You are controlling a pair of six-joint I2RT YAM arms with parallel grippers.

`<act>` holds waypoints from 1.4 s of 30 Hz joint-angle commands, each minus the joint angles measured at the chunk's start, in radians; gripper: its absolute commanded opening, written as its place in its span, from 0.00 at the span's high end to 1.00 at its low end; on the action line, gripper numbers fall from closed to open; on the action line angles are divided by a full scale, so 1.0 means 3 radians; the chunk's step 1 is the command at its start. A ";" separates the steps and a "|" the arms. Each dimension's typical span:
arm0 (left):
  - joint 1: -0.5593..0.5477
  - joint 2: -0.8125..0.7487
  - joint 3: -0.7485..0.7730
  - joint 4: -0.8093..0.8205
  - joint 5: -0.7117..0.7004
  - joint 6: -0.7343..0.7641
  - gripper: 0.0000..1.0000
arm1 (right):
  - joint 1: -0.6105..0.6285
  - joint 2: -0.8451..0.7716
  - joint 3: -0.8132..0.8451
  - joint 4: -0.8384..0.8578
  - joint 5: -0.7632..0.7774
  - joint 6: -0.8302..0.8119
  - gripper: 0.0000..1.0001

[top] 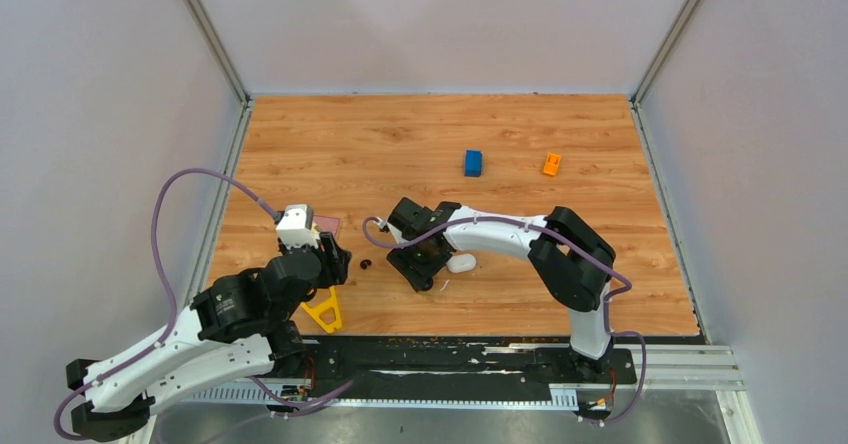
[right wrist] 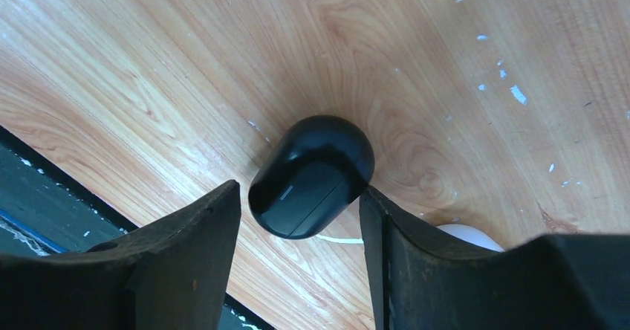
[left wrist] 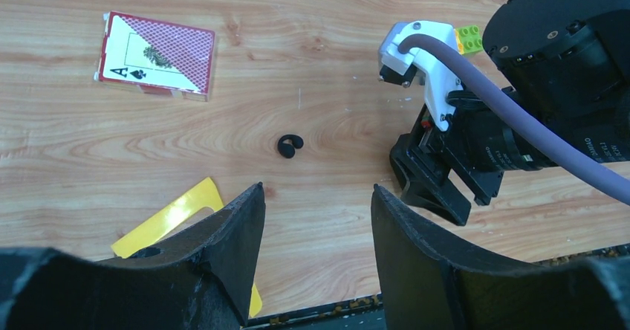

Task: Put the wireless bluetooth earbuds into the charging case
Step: Pick up the charging case at the center of the board.

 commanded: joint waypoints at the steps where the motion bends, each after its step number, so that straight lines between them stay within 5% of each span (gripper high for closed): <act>1: 0.0005 0.0005 -0.0027 0.0177 0.0010 0.0039 0.38 | 0.0035 -0.0124 -0.0018 0.0105 0.0055 -0.0109 0.42; 11: 0.0007 -0.0002 -0.0028 0.0182 0.0080 0.0031 0.38 | 0.0043 0.0003 0.0028 0.0161 0.0185 -0.0190 0.42; 12: 0.0007 -0.0007 -0.0033 0.0181 0.0082 0.0030 0.38 | 0.0046 0.0012 0.0027 0.0163 0.0195 -0.0206 0.46; 16: 0.0005 -0.0042 -0.0064 0.0212 0.0094 0.0021 0.38 | 0.0049 -0.0056 0.0027 0.0118 0.0217 -0.0393 0.88; 23: 0.0005 0.0164 -0.0149 0.0600 0.0244 0.0226 0.35 | 0.0048 -0.0786 -0.0243 0.0004 0.0005 -0.1035 0.94; 32: 0.0010 0.0481 -0.0674 0.2430 0.1317 0.0482 0.30 | 0.0051 -0.1623 -0.0541 -0.0271 -0.0104 -0.2132 0.98; 42: 0.0013 0.1166 -0.0660 0.3133 0.1843 0.0248 0.33 | 0.0068 -0.1760 -0.0476 -0.0404 -0.0402 -0.2244 0.99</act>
